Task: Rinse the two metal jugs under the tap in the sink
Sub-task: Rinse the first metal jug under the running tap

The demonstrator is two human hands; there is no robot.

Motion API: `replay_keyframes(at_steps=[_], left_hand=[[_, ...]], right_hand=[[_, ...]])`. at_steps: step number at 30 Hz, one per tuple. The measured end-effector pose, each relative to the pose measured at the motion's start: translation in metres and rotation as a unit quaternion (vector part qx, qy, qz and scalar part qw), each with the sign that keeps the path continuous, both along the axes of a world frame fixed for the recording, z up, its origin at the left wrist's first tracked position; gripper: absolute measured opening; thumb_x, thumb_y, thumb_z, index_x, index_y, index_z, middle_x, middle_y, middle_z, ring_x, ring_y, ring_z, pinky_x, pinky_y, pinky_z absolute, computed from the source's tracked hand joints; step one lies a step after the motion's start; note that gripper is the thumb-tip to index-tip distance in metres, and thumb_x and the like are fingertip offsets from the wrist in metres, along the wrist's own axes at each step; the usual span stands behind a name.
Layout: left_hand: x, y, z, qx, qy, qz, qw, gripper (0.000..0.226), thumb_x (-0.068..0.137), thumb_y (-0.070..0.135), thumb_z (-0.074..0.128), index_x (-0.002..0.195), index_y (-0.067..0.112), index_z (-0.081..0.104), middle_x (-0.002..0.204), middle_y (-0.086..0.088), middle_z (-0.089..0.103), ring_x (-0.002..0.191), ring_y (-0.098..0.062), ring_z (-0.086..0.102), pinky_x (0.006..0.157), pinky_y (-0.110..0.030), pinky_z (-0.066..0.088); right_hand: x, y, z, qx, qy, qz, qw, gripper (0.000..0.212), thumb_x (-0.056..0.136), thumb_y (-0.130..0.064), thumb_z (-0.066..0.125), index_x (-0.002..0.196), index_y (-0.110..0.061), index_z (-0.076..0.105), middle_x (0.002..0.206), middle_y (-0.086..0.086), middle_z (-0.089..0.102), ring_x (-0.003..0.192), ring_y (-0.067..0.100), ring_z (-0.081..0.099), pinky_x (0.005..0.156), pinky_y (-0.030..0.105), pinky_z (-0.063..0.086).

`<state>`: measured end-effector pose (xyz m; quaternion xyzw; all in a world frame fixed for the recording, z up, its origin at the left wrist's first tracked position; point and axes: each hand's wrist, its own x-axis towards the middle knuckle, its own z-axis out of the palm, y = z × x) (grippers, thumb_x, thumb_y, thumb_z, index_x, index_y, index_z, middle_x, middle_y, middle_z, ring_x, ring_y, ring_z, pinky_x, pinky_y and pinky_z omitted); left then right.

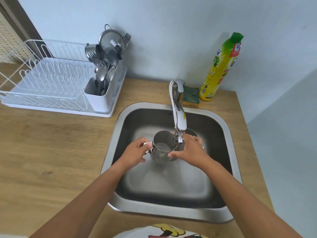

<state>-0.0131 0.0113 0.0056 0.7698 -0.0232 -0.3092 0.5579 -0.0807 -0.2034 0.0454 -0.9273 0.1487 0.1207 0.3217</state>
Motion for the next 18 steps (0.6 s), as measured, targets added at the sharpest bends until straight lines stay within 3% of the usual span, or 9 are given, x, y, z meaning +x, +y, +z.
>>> replay_keyframes(at_steps=[4,6,8,12,18], left_hand=[[-0.010,-0.004,0.010,-0.023,-0.007,0.005,1.000,0.020,0.097,0.027,0.058,0.080,0.016,0.055,0.092,-0.006,0.060,0.090,-0.020,0.061,0.073,-0.036,0.058],[-0.013,-0.005,0.014,-0.042,-0.010,0.009,0.999,0.020,0.097,0.026,0.057,0.080,0.016,0.056,0.091,-0.005,0.060,0.090,-0.020,0.061,0.075,-0.035,0.059],[-0.014,-0.007,0.017,-0.051,-0.020,0.011,0.998,0.019,0.098,0.025,0.056,0.081,0.016,0.058,0.091,-0.004,0.062,0.089,-0.018,0.061,0.076,-0.032,0.059],[-0.016,-0.011,0.023,-0.061,-0.033,0.016,0.998,0.019,0.097,0.026,0.056,0.081,0.018,0.060,0.092,-0.006,0.063,0.087,-0.015,0.062,0.072,-0.027,0.056],[-0.016,-0.015,0.027,-0.056,-0.041,0.023,0.997,0.020,0.097,0.024,0.056,0.079,0.018,0.059,0.090,-0.003,0.063,0.087,-0.017,0.061,0.075,-0.029,0.058]], right_hand=[[-0.005,-0.036,0.020,0.088,0.009,0.001,0.996,0.079,0.066,-0.051,0.082,0.137,-0.037,0.050,0.134,-0.025,0.052,0.130,0.006,0.040,0.111,0.032,0.031],[0.001,-0.052,0.039,0.136,-0.027,-0.012,0.990,0.078,0.072,-0.040,0.083,0.141,-0.032,0.049,0.142,-0.013,0.054,0.133,0.010,0.047,0.109,0.034,0.040],[0.019,-0.060,0.052,0.135,-0.087,-0.031,0.987,0.068,0.079,-0.031,0.079,0.141,-0.026,0.051,0.141,-0.005,0.056,0.130,0.009,0.052,0.111,0.036,0.040],[0.068,-0.051,0.069,0.022,-0.175,-0.026,0.984,0.058,0.093,-0.032,0.063,0.146,-0.021,0.043,0.150,-0.001,0.048,0.138,0.014,0.043,0.113,0.031,0.032],[0.124,-0.039,0.066,-0.181,-0.137,0.072,0.971,0.063,0.100,-0.033,0.048,0.154,-0.017,0.022,0.164,0.004,0.017,0.150,0.021,0.020,0.115,0.045,0.028]])
